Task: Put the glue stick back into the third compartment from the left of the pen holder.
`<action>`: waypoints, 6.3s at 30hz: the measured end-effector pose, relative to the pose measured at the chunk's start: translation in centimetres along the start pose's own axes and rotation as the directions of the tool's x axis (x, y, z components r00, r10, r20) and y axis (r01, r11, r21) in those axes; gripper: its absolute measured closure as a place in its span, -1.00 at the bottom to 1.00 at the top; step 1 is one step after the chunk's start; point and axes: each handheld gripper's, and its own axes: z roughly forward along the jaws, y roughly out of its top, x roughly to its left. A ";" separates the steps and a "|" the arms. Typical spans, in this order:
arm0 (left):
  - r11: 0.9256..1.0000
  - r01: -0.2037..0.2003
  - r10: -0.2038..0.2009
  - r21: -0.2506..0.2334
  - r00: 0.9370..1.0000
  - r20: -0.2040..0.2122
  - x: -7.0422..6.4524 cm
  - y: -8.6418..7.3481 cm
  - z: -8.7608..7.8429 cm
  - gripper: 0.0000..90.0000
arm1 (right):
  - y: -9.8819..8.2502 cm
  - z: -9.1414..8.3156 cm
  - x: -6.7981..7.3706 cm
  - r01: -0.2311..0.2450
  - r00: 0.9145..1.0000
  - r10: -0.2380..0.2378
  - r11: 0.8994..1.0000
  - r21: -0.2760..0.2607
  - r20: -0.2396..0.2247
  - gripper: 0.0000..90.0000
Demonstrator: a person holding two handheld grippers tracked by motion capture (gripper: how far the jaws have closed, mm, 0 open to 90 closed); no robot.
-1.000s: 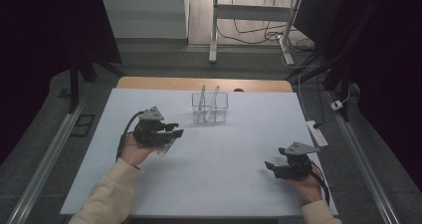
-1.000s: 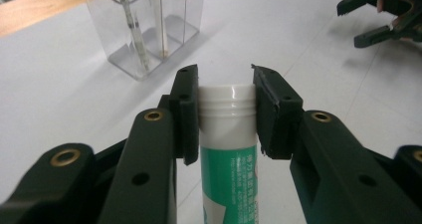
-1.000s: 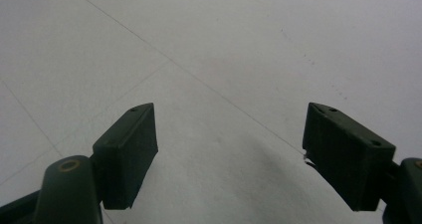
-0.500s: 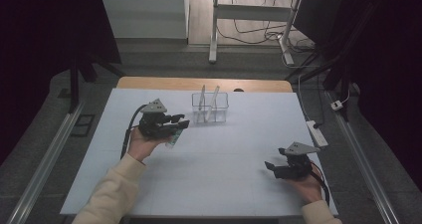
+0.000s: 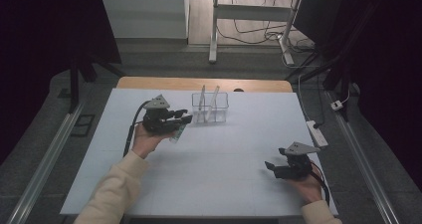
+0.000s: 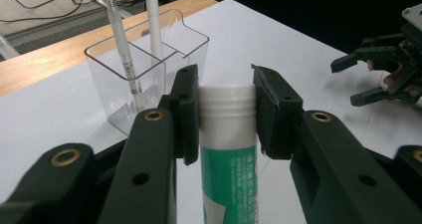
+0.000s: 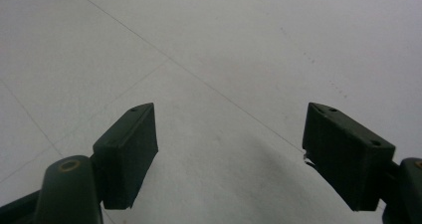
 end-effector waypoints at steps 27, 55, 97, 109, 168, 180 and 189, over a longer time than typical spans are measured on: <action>0.999 -0.002 0.002 -0.047 1.000 -0.002 1.0 2.5 2.5 0.44 | 0.0 -0.2 -0.1 -0.004 1.000 0.004 1.000 0.002 0.008 -0.54; 0.994 -0.024 0.024 -0.103 1.000 -0.004 1.8 6.8 6.3 0.44 | 0.0 -0.1 -0.1 -0.009 1.000 0.009 1.000 0.002 0.005 -0.54; 0.995 -0.036 0.035 -0.089 0.999 -0.005 2.7 9.2 12.0 0.43 | -0.2 -0.1 -0.3 -0.017 1.000 0.017 1.000 0.003 0.004 -0.54; 0.996 -0.020 0.019 -0.086 1.000 -0.007 3.1 9.3 14.1 0.43 | -0.2 -0.2 -0.3 -0.021 1.000 0.021 1.000 0.000 0.005 -0.54; 0.997 -0.057 0.054 0.057 0.997 0.050 2.0 1.9 5.8 -0.05 | -0.4 -0.3 -0.3 -0.013 1.000 0.013 1.000 0.009 0.007 -0.54; 0.995 -0.042 0.040 0.096 0.999 0.024 1.2 -2.0 0.8 -0.16 | -0.3 -0.2 -0.3 -0.015 1.000 0.015 1.000 0.005 0.006 -0.54; 0.994 -0.014 0.014 0.109 1.000 0.004 0.0 -6.4 -2.8 -0.20 | -0.2 -0.2 -0.4 -0.014 1.000 0.014 1.000 0.000 0.008 -0.54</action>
